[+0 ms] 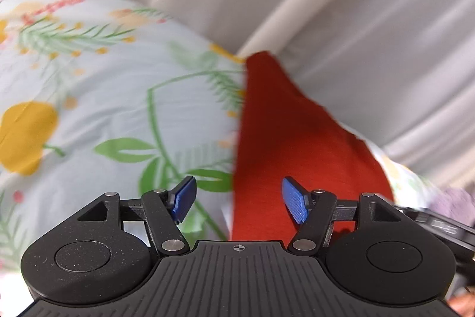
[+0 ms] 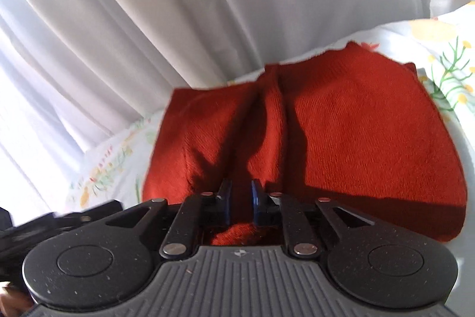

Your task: Fold small clothes

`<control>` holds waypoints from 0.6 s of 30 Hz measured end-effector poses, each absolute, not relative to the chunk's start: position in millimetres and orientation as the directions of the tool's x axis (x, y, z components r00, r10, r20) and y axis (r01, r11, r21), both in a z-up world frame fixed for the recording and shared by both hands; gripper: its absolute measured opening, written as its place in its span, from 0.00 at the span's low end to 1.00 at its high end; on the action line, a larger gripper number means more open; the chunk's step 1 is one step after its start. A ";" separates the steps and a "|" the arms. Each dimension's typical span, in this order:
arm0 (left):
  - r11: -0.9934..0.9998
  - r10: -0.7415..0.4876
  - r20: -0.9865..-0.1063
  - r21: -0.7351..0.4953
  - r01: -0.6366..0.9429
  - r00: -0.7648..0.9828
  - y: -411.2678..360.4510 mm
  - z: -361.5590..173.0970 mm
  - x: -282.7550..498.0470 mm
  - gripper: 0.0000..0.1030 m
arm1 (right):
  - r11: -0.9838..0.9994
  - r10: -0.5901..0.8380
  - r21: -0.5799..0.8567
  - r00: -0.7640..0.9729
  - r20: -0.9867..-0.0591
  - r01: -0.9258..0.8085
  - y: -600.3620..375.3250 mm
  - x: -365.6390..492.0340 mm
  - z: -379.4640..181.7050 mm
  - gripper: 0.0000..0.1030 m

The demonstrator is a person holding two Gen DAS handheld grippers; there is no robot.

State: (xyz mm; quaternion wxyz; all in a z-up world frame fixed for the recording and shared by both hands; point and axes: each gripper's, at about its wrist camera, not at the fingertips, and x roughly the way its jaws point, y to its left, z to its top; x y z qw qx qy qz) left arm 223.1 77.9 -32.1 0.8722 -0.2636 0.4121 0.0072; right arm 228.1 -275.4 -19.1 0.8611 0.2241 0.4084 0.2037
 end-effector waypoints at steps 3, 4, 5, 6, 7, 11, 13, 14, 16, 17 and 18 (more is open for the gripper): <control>0.865 -0.179 -0.744 -0.431 -0.257 0.644 73.2 -40.3 231.9 0.67 | 0.749 0.609 0.629 0.589 -0.532 -0.206 -271.7 227.4 -10.3 0.23; 0.866 -0.180 -0.747 -0.428 -0.257 0.639 69.7 -42.5 234.7 0.67 | 0.733 0.628 0.641 0.590 -0.508 -0.227 -269.0 228.0 -7.8 0.25; 0.867 -0.184 -0.748 -0.429 -0.253 0.638 67.2 -43.8 236.5 0.68 | 0.727 0.639 0.639 0.587 -0.497 -0.250 -263.0 228.5 -6.1 0.27; 0.867 -0.189 -0.749 -0.431 -0.250 0.635 65.8 -45.0 238.7 0.68 | 0.734 0.641 0.623 0.578 -0.505 -0.270 -255.7 229.9 -5.9 0.27; 0.869 -0.190 -0.752 -0.428 -0.249 0.632 63.6 -43.3 239.2 0.68 | 0.754 0.631 0.594 0.564 -0.533 -0.282 -249.2 231.2 -8.5 0.27; 0.886 -0.201 -0.760 -0.411 -0.217 0.618 53.4 -47.0 248.0 0.69 | 0.855 0.518 0.426 0.537 -0.665 -0.296 -229.0 231.2 -31.1 0.25; 0.893 -0.200 -0.763 -0.400 -0.205 0.615 49.9 -46.2 247.7 0.70 | 0.871 0.492 0.379 0.545 -0.679 -0.314 -226.4 229.3 -25.7 0.25; 0.894 -0.200 -0.764 -0.399 -0.205 0.613 49.3 -45.7 247.4 0.70 | 0.877 0.480 0.362 0.552 -0.682 -0.316 -225.7 228.7 -21.4 0.26; 0.889 -0.214 -0.763 -0.411 -0.202 0.610 49.4 -46.4 247.4 0.71 | 0.884 0.467 0.350 0.578 -0.669 -0.309 -232.2 226.8 -13.9 0.28; 0.887 -0.219 -0.764 -0.415 -0.202 0.606 49.6 -46.6 247.0 0.71 | 0.883 0.469 0.364 0.590 -0.657 -0.297 -238.6 228.1 -12.0 0.30; 0.886 -0.223 -0.766 -0.417 -0.201 0.603 49.7 -46.2 245.9 0.71 | 0.880 0.471 0.392 0.601 -0.646 -0.268 -249.2 230.3 -12.3 0.35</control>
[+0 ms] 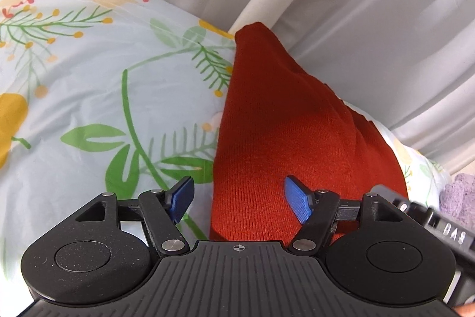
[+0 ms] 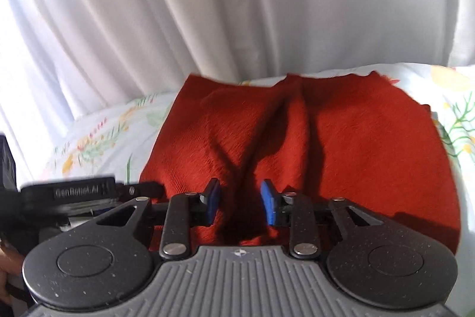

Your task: Fold small clothes

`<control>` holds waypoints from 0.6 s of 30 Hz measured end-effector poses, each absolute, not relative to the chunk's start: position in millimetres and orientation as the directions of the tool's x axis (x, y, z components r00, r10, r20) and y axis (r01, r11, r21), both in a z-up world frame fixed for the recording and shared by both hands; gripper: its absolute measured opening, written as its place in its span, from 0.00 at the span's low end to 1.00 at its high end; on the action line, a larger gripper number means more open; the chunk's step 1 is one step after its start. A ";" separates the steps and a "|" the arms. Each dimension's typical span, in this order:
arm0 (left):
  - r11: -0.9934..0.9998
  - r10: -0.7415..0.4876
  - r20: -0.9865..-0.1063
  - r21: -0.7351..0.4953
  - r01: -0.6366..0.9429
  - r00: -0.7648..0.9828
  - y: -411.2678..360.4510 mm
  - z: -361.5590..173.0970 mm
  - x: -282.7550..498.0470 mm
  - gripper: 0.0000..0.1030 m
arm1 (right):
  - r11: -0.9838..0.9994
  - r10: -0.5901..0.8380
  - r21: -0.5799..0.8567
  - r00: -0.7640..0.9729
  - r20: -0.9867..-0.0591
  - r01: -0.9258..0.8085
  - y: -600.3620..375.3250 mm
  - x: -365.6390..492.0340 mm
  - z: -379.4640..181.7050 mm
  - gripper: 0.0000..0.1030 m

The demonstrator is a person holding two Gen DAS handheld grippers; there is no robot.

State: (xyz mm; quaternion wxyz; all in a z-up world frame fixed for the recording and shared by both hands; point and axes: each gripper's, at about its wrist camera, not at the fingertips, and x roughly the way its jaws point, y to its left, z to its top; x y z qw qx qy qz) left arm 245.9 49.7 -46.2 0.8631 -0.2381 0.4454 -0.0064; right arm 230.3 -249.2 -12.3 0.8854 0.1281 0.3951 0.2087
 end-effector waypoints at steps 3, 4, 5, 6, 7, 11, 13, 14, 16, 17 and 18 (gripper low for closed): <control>0.891 -0.212 -0.773 -0.404 -0.207 0.598 51.2 -43.5 243.2 0.73 | 0.864 0.456 0.485 0.614 -0.644 -0.133 -279.8 241.0 -18.1 0.39; 0.891 -0.201 -0.774 -0.399 -0.216 0.601 52.9 -42.1 242.2 0.73 | 0.851 0.459 0.516 0.613 -0.643 -0.096 -289.4 245.3 -21.4 0.40; 0.890 -0.191 -0.772 -0.396 -0.224 0.606 54.8 -40.4 241.1 0.73 | 0.840 0.463 0.538 0.611 -0.642 -0.070 -296.0 249.4 -24.1 0.42; 0.890 -0.180 -0.770 -0.393 -0.231 0.612 56.6 -38.6 240.1 0.73 | 0.825 0.474 0.562 0.608 -0.637 -0.054 -302.5 255.1 -28.0 0.48; 0.890 -0.170 -0.768 -0.389 -0.239 0.618 58.4 -37.8 239.9 0.73 | 0.803 0.496 0.594 0.602 -0.626 -0.044 -306.6 260.1 -31.7 0.56; 0.880 -0.176 -0.771 -0.402 -0.253 0.612 63.5 -40.7 243.0 0.73 | 0.671 0.621 0.741 0.561 -0.548 -0.019 -312.9 279.8 -49.8 0.57; 0.878 -0.192 -0.769 -0.413 -0.244 0.610 61.8 -41.7 244.4 0.73 | 0.643 0.650 0.765 0.544 -0.531 -0.021 -305.4 287.7 -53.3 0.57; 0.880 -0.198 -0.767 -0.413 -0.233 0.610 59.5 -41.8 244.9 0.73 | 0.638 0.660 0.770 0.533 -0.530 -0.025 -300.6 290.0 -53.9 0.57; 0.887 -0.215 -0.763 -0.414 -0.205 0.610 53.7 -41.7 245.4 0.73 | 0.637 0.669 0.770 0.518 -0.533 -0.029 -291.0 296.2 -54.6 0.57; 0.889 -0.225 -0.760 -0.416 -0.191 0.610 51.3 -41.6 245.4 0.73 | 0.638 0.674 0.769 0.512 -0.533 -0.039 -285.9 299.7 -53.9 0.57; 0.890 -0.231 -0.759 -0.417 -0.182 0.609 49.1 -41.3 245.2 0.73 | 0.642 0.676 0.765 0.508 -0.534 -0.051 -281.2 302.9 -52.4 0.56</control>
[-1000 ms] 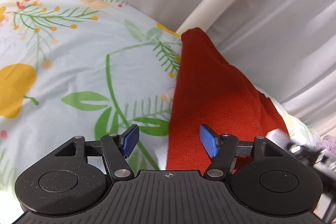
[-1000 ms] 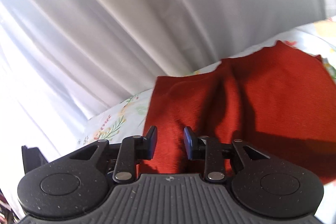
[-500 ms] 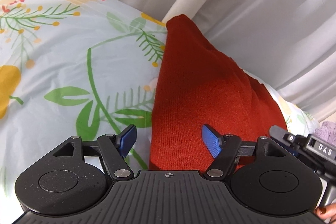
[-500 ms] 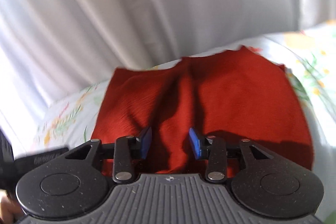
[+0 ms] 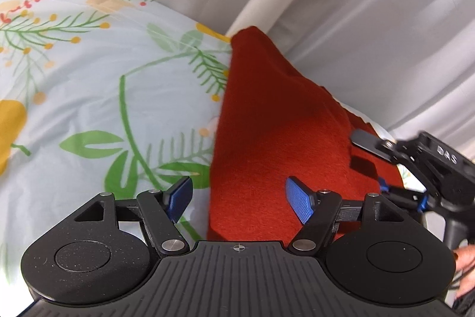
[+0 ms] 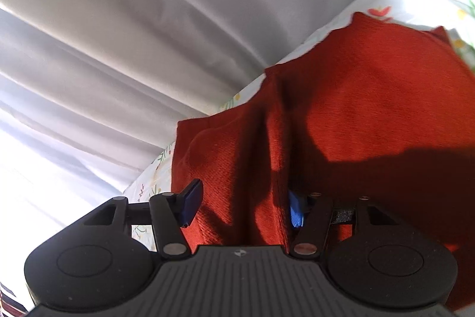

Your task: Fold small clothes

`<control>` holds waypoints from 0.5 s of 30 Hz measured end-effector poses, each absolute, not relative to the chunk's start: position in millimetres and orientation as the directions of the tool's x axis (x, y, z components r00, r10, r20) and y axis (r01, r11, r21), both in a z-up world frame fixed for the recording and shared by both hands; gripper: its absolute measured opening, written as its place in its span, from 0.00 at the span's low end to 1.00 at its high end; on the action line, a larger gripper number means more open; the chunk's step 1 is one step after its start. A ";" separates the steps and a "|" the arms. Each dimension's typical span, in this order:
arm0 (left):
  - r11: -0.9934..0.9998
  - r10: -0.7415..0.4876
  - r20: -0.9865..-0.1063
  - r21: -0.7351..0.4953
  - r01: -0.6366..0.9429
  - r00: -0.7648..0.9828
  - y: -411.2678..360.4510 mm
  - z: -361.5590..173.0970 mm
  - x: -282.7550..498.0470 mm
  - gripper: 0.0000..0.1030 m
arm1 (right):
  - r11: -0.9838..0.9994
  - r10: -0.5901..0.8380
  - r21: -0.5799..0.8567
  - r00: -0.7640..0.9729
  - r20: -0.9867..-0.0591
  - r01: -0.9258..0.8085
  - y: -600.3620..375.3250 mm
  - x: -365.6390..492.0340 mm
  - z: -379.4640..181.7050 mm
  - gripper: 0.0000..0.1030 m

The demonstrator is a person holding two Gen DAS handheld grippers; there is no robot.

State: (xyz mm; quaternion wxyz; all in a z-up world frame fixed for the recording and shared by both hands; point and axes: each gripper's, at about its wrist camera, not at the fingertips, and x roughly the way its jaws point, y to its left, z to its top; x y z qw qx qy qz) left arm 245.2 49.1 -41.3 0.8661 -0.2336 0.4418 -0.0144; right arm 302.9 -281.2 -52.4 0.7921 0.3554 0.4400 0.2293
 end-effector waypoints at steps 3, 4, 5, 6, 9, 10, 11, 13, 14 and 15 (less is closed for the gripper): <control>0.895 -0.241 -0.757 -0.415 -0.162 0.608 45.1 -40.8 243.1 0.73 | 0.674 0.670 0.733 0.497 -0.551 -0.096 -266.5 310.0 -46.5 0.49; 0.897 -0.241 -0.758 -0.412 -0.159 0.606 44.8 -40.6 241.9 0.73 | 0.686 0.666 0.719 0.493 -0.560 -0.109 -261.8 312.3 -45.3 0.47; 0.900 -0.240 -0.760 -0.408 -0.155 0.604 44.7 -40.2 240.3 0.73 | 0.699 0.659 0.705 0.490 -0.570 -0.120 -257.8 314.2 -44.4 0.41; 0.903 -0.238 -0.764 -0.401 -0.154 0.600 44.9 -39.7 238.4 0.73 | 0.713 0.651 0.689 0.488 -0.582 -0.130 -254.4 314.9 -43.3 0.35; 0.912 -0.230 -0.772 -0.383 -0.145 0.592 44.0 -37.6 230.8 0.75 | 0.768 0.607 0.618 0.500 -0.618 -0.168 -245.8 316.0 -39.4 0.14; 0.916 -0.230 -0.775 -0.377 -0.138 0.588 43.1 -36.9 227.3 0.75 | 0.784 0.592 0.593 0.509 -0.625 -0.184 -243.2 316.3 -37.5 0.12; 0.920 -0.231 -0.778 -0.371 -0.130 0.585 41.9 -36.2 223.4 0.76 | 0.793 0.585 0.573 0.518 -0.624 -0.205 -240.9 315.1 -35.0 0.11; 0.929 -0.227 -0.786 -0.352 -0.115 0.574 39.1 -35.3 216.1 0.77 | 0.816 0.565 0.518 0.544 -0.621 -0.256 -236.2 310.5 -27.8 0.10; 0.933 -0.225 -0.790 -0.344 -0.109 0.570 37.6 -34.7 212.0 0.77 | 0.824 0.558 0.494 0.558 -0.615 -0.279 -234.2 307.9 -23.3 0.10; 0.935 -0.226 -0.794 -0.340 -0.103 0.564 36.2 -34.2 208.4 0.77 | 0.828 0.553 0.475 0.571 -0.607 -0.297 -232.5 306.2 -18.6 0.09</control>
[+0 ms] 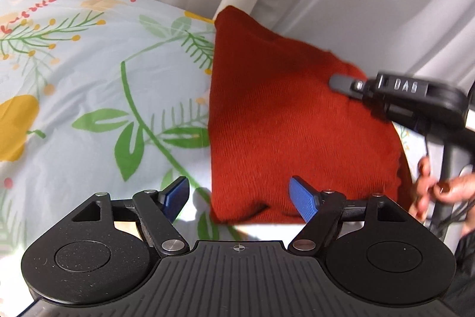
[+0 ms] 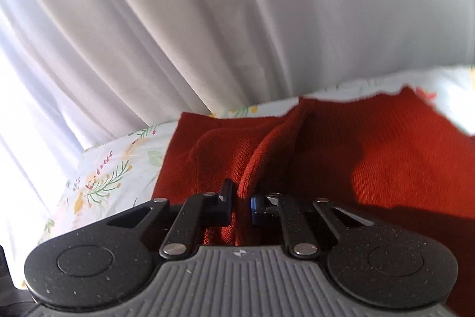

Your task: Fold small clothes

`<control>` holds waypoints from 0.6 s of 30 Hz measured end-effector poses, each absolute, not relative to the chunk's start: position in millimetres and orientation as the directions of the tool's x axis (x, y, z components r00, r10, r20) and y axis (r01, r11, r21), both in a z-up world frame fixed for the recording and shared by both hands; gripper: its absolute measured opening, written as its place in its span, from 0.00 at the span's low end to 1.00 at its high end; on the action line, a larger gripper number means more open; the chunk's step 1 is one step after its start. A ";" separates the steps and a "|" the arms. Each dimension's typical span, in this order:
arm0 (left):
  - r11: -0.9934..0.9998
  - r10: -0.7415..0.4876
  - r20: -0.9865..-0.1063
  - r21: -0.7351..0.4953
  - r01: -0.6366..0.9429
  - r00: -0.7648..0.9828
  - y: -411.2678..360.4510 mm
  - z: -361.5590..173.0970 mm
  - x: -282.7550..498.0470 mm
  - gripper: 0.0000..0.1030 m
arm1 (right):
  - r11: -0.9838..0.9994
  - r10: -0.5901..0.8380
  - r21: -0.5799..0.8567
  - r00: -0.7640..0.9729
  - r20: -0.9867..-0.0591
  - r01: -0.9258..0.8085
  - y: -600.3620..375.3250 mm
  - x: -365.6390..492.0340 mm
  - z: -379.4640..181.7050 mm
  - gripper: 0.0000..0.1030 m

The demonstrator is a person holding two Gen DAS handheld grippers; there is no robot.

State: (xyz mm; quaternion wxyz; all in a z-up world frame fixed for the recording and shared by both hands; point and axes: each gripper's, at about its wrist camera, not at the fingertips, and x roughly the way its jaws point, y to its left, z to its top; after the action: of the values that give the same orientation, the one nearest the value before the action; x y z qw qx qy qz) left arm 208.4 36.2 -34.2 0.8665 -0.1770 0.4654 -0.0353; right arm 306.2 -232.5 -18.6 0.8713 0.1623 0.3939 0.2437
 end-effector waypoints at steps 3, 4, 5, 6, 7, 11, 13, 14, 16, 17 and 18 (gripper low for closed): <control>0.936 -0.239 -0.798 -0.340 -0.086 0.553 31.5 -31.0 200.8 0.78 | 0.840 0.540 0.418 0.605 -0.585 -0.346 -232.7 296.3 1.4 0.09; 0.937 -0.242 -0.797 -0.341 -0.081 0.553 29.4 -29.6 199.0 0.78 | 0.845 0.534 0.394 0.616 -0.579 -0.362 -233.7 293.3 8.8 0.09; 0.938 -0.245 -0.795 -0.339 -0.073 0.554 26.8 -28.6 197.7 0.78 | 0.850 0.526 0.369 0.627 -0.575 -0.375 -235.6 289.4 16.9 0.09; 0.940 -0.247 -0.794 -0.336 -0.062 0.555 23.5 -28.2 196.7 0.78 | 0.852 0.523 0.350 0.639 -0.563 -0.389 -239.2 285.2 25.8 0.09; 0.942 -0.248 -0.795 -0.332 -0.054 0.553 20.2 -28.7 196.5 0.78 | 0.854 0.520 0.331 0.655 -0.548 -0.401 -244.2 281.0 33.4 0.09; 0.945 -0.249 -0.800 -0.323 -0.043 0.547 8.9 -33.3 200.2 0.78 | 0.894 0.449 0.286 0.715 -0.537 -0.346 -274.3 276.6 44.6 0.09; 0.949 -0.239 -0.804 -0.312 -0.046 0.544 3.5 -36.5 204.9 0.78 | 0.914 0.404 0.279 0.709 -0.578 -0.293 -290.0 278.7 31.9 0.10; 0.952 -0.231 -0.808 -0.303 -0.047 0.542 1.1 -37.7 206.9 0.78 | 0.918 0.395 0.281 0.687 -0.610 -0.278 -297.2 279.8 21.4 0.11; 0.954 -0.225 -0.810 -0.295 -0.045 0.542 -0.7 -39.6 208.2 0.78 | 0.915 0.398 0.334 0.637 -0.660 -0.225 -308.6 282.8 -0.5 0.14; 0.953 -0.227 -0.811 -0.298 -0.047 0.540 -0.8 -40.2 208.2 0.78 | 0.901 0.421 0.384 0.615 -0.667 -0.200 -316.2 281.9 -7.9 0.16; 0.952 -0.230 -0.810 -0.303 -0.050 0.539 -0.3 -41.3 208.4 0.78 | 0.879 0.451 0.443 0.603 -0.658 -0.175 -324.7 280.2 -12.5 0.18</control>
State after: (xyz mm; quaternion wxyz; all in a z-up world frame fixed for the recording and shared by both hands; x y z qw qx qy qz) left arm 208.4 -0.3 -41.3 0.8650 -0.1467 0.4770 -0.0520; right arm 280.2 -324.7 -12.5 0.8790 0.1694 0.4085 0.1781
